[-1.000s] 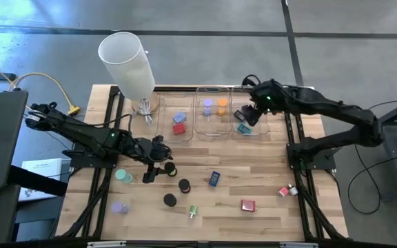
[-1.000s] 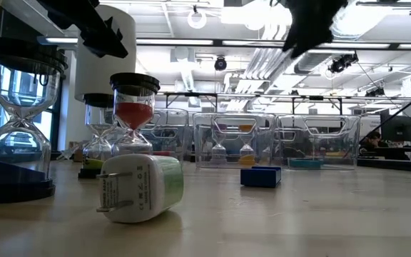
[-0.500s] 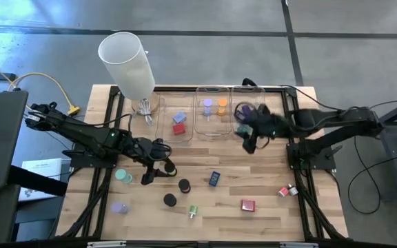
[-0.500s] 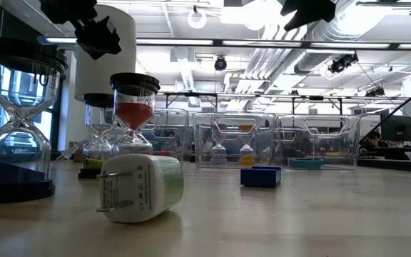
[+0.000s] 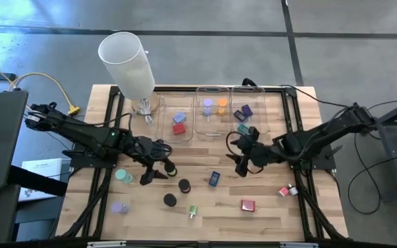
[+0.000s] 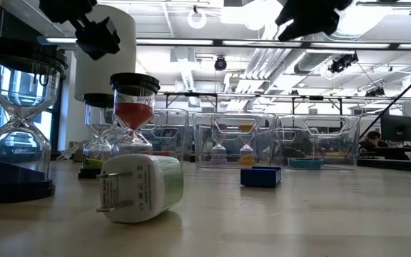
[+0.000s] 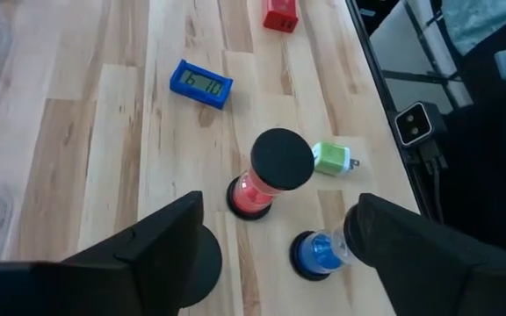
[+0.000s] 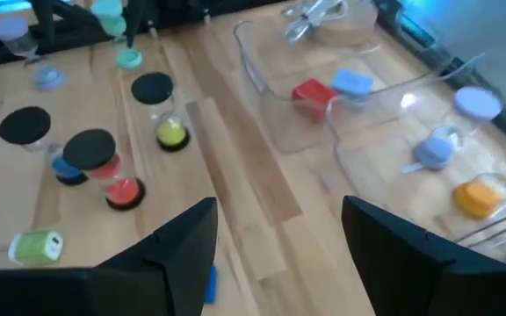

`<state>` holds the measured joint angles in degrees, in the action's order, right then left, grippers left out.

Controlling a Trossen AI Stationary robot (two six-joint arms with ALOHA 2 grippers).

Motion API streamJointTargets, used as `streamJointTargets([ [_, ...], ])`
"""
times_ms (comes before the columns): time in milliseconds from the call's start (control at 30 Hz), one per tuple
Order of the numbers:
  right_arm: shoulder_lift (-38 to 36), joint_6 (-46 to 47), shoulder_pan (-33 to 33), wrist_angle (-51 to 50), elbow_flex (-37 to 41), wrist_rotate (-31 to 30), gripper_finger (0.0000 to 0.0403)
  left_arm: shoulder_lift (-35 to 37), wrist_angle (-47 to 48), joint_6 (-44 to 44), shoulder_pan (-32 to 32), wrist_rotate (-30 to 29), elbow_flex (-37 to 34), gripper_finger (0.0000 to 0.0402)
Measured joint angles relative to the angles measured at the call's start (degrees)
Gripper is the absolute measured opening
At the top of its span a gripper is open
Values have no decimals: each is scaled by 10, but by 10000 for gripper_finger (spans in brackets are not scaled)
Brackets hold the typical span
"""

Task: Pick & Place Office items
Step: Put the green hourglass into the middle transparent bin

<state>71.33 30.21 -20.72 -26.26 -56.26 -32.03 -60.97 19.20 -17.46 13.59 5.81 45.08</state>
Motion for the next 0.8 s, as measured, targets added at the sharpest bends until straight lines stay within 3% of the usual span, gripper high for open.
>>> streamJointTargets([
  [233,4,30,-15,26,27,-15,233,0,0,7,-1,0,0,348],
  [367,4,30,-21,49,44,-37,233,-2,4,-5,1,-3,0,352],
  [567,4,30,-22,74,61,-38,233,-16,46,-9,10,-118,0,351],
  [800,4,26,-22,106,84,-38,233,-17,49,26,12,-121,0,351],
])
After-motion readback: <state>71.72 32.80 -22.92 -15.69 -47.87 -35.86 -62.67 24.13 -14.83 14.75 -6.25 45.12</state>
